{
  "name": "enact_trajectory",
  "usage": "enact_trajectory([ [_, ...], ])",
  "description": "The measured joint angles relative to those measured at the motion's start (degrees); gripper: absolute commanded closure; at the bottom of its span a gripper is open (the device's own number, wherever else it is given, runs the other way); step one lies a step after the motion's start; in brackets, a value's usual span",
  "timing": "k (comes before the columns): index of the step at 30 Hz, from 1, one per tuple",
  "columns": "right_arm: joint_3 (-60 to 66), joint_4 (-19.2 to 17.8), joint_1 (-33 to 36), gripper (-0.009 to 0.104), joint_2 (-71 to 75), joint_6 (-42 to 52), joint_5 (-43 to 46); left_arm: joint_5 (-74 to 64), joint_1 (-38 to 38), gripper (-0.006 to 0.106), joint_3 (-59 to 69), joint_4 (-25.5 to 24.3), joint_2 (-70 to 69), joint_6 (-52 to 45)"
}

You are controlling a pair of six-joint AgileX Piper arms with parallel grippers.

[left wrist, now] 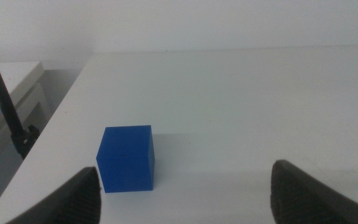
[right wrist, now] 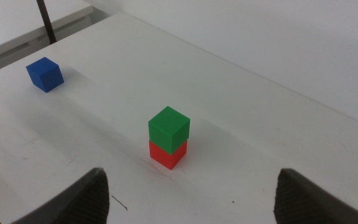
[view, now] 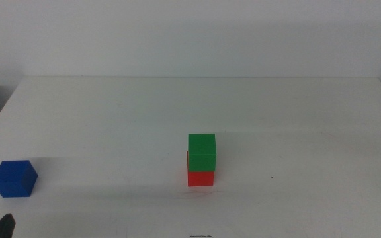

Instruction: Stack red cubes first, then green, then blue cubes in a specific spot.

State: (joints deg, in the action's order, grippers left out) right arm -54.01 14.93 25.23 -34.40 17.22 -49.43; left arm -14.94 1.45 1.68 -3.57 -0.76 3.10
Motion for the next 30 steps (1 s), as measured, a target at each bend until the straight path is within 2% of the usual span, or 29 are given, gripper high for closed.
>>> enact_trajectory([
  [12, 0.0, 0.0, 0.0, 0.027, 0.0, 0.0, 0.0, 0.0, -7.6, 0.007, 0.0, 0.5, 0.1, 0.3],
  [15, 0.0, 0.0, 0.0, 0.027, 0.0, 0.0, 0.0, -1.2, -8.8, 0.007, -2.8, 1.4, 3.7, 0.7],
  [19, 0.0, 0.0, 0.0, 0.027, 0.0, 0.0, 0.0, -7.5, -9.5, 0.007, -14.5, 1.8, 14.1, 0.5],
  [26, 0.0, 0.0, 0.0, 0.027, 0.0, 0.0, 0.0, -33.2, -9.7, 0.007, -37.2, 2.0, 29.0, -1.5],
  [30, 0.0, 0.0, 0.0, 0.027, 0.0, 0.0, 0.0, -44.1, -9.7, 0.007, -45.9, 2.8, 36.7, -2.2],
])
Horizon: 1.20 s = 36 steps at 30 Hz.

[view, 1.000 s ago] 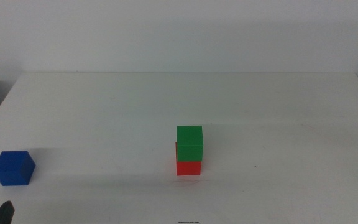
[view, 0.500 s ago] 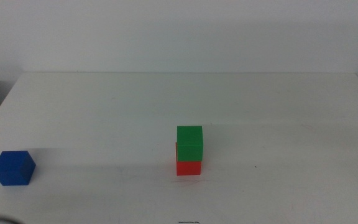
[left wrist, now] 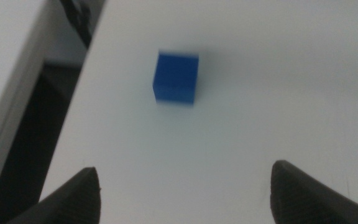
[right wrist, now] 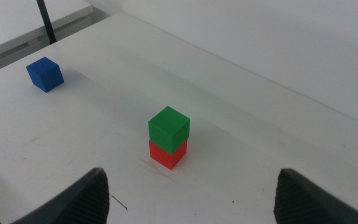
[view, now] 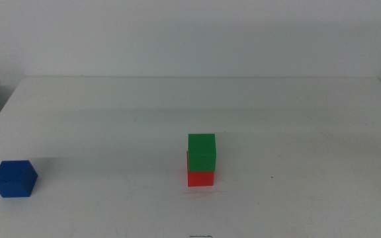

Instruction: Stack red cubes first, then green, then blue cubes in a specific spot.

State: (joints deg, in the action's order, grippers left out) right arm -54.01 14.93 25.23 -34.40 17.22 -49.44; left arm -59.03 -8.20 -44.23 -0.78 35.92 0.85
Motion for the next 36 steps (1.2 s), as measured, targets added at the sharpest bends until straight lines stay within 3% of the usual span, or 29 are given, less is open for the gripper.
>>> enact_trajectory([
  [4, 0.0, 0.0, 0.0, 0.027, 0.0, 0.0, 0.0, -7.5, 0.0, 0.007, -4.8, 0.8, 6.9, -2.1],
  [11, 0.0, 0.0, 0.0, 0.027, 0.0, 0.0, 0.0, -9.7, 0.0, 0.007, -7.9, 7.4, 14.7, -6.1],
  [20, 0.0, 0.0, 0.0, 0.027, 0.0, 0.0, 0.0, -10.2, 0.0, 0.007, -16.1, 4.2, 29.5, -9.5],
  [36, 0.0, 0.0, 0.0, 0.027, 0.0, 0.0, 0.0, -10.3, -2.5, 0.007, -29.8, 5.6, 52.4, -20.7],
])
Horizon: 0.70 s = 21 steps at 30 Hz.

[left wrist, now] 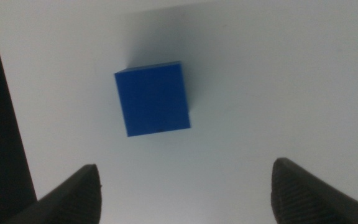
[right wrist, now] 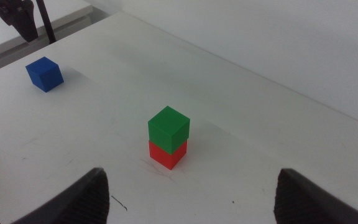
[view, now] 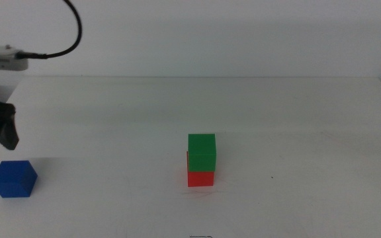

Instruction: Stack red cubes first, then green, then blue cubes in a specific spot.

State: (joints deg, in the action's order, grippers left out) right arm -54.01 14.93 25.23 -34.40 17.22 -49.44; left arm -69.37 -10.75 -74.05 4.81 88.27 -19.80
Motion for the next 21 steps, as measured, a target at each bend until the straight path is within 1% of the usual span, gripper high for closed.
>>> enact_trajectory([
  [5, 0.0, 0.0, 0.0, 0.027, 0.0, 0.0, 0.0, 0.8, -2.6, 0.007, -0.2, 1.1, 3.7, -2.3],
  [21, 0.0, 0.0, 0.0, 0.027, 0.0, 0.0, 0.0, 5.3, -2.7, 0.007, -0.2, 1.3, 15.1, -2.8],
])
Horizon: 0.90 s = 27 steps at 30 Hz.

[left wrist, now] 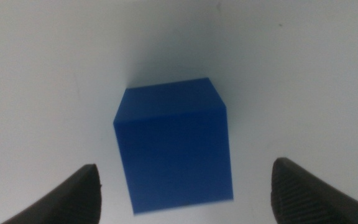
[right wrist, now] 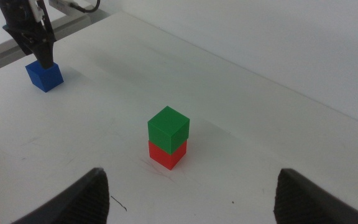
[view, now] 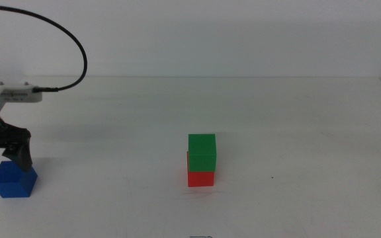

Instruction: Stack red cubes first, then green, then blue cubes in a specific spot.

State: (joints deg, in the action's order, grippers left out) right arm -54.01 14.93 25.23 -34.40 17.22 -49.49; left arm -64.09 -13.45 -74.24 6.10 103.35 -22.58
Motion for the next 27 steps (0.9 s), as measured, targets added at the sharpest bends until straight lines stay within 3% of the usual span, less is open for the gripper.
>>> enact_trajectory([
  [10, 0.0, 0.0, 0.0, 0.027, 0.0, 0.0, 0.0, 2.0, 0.0, 0.007, 0.0, 0.0, 4.9, 0.0],
  [14, 0.0, 0.0, 0.0, 0.027, 0.0, 0.0, 0.0, 2.1, 0.0, 0.013, 0.0, 0.0, 6.3, 0.0],
  [17, 0.0, 0.0, 0.0, 0.027, 0.0, 0.0, 0.0, 2.1, 0.0, 0.025, 0.0, 0.0, 7.2, 0.0],
  [24, 0.0, 0.0, 0.0, 0.027, 0.0, 0.0, 0.0, 1.8, 0.0, 0.074, -0.1, -0.1, 7.3, 0.0],
  [27, 0.0, 0.0, 0.0, 0.027, 0.0, 0.0, 0.0, -1.3, 0.0, 0.087, -0.1, 0.3, 6.9, 0.0],
])
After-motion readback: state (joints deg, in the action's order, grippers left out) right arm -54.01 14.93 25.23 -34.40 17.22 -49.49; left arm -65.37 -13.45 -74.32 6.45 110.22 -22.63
